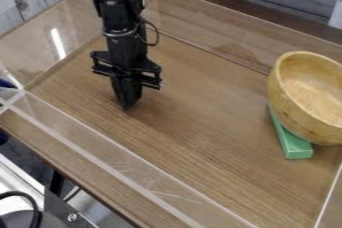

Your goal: Remove the green block from inside the brown bowl and put it on the table

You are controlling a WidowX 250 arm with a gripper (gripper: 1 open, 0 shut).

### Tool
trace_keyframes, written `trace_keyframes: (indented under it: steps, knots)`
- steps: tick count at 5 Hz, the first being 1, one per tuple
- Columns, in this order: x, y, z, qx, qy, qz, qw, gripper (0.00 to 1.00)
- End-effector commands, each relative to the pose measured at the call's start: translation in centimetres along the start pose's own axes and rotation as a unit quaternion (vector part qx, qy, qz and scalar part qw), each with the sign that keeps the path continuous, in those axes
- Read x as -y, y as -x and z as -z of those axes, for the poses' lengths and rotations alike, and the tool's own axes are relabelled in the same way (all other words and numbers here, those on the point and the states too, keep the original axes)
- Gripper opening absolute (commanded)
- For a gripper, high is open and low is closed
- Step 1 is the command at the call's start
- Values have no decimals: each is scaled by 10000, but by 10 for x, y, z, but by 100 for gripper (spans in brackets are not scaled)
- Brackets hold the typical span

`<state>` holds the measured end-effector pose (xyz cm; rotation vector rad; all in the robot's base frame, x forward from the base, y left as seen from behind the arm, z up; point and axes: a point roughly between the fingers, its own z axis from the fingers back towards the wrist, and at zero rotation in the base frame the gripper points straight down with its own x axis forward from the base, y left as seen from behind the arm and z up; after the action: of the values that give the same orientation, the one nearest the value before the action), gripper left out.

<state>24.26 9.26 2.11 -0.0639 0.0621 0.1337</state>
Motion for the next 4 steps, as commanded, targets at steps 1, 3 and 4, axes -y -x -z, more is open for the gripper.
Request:
trace_keyframes:
  steps: [1, 3, 4]
  knots:
    - [3, -10, -15, 345, 71, 51, 9994, 100]
    - [14, -10, -25, 590, 290, 111, 9978, 0]
    - [17, -7, -23, 580, 177, 128, 9981, 0]
